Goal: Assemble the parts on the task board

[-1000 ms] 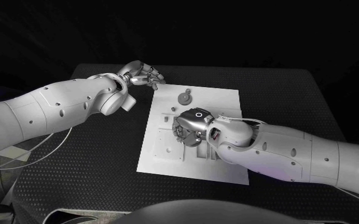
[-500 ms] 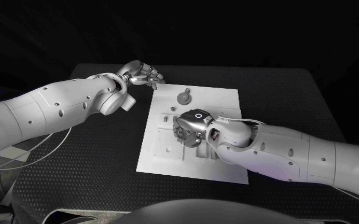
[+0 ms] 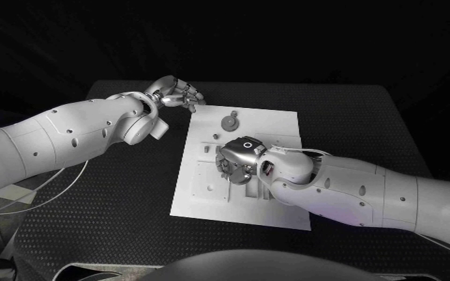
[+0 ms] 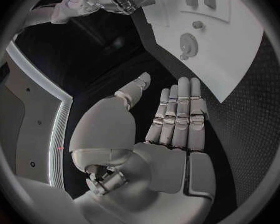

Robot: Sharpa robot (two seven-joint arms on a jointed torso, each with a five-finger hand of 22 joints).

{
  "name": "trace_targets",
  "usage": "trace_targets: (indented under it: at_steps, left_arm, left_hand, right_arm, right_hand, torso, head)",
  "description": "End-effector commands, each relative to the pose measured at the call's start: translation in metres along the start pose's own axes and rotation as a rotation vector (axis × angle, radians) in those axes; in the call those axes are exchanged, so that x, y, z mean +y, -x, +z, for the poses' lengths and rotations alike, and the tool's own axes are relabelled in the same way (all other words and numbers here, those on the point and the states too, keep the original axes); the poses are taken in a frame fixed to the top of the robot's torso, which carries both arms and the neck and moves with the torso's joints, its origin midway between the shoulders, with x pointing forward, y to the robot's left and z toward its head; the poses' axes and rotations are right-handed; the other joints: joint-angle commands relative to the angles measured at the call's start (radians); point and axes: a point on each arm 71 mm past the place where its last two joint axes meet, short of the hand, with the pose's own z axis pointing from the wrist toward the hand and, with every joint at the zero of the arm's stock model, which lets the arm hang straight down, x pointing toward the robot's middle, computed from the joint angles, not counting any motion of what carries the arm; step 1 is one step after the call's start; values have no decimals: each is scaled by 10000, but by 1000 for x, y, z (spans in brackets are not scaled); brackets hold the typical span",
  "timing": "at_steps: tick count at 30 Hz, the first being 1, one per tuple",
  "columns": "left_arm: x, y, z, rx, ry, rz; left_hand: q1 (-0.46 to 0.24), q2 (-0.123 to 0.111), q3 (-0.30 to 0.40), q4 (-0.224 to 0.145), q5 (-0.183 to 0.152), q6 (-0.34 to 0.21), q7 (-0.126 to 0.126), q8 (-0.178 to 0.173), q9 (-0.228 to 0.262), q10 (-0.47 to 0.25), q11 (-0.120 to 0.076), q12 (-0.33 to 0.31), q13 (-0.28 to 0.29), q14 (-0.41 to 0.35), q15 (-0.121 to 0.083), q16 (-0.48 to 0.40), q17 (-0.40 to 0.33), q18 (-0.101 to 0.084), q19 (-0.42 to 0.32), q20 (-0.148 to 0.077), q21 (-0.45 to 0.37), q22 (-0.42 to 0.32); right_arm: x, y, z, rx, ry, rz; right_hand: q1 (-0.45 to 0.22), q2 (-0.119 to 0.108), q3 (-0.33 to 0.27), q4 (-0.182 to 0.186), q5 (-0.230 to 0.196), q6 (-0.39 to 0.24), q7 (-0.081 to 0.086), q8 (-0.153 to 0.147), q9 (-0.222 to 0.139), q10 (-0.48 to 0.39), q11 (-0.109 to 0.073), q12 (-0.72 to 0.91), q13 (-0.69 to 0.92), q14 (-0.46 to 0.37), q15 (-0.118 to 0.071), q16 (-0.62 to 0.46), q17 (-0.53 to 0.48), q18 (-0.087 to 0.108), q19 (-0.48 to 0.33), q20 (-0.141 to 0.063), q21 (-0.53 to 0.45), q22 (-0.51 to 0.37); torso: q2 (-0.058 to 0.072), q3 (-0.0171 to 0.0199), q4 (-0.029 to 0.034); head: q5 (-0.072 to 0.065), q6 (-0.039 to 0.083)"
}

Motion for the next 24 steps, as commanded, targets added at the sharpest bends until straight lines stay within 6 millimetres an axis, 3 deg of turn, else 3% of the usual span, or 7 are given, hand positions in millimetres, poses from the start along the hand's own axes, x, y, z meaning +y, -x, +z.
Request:
trace_targets:
  at_steps: [1, 24]
  left_arm:
    - [-2, -2, 1, 124, -122, -22]
    - [-2, -1, 0, 106, -113, -19]
  left_hand:
    - [27, 19, -59, 16, 44, -52, 3, 25, -14, 39, 38, -60, -15, 37, 4, -42, 12, 8, 49, 0, -6, -16]
    - [20, 20, -63, 20, 44, -51, 2, 29, -17, 41, 39, -61, -17, 37, 7, -71, 38, 6, 43, 2, -7, -22]
  right_arm:
    - [0, -4, 0, 267, 35, -158]
    - [5, -15, 1, 954, 132, -85]
  right_hand:
    - [-16, 108, 58, -9, 28, 38, 6, 33, 9, 67, -26, 8, 12, -7, -71, -17, 10, 532, 7, -81, 41, 205]
    - [-203, -71, -80, 23, -95, -309, 153, -128, 158, -243, 118, -215, 42, -207, 69, -98, 77, 532, -215, 28, -18, 195]
  torso:
    - [1, -6, 2]
    - [-1, -5, 3]
  head:
    - [-1, 2]
    - [18, -30]
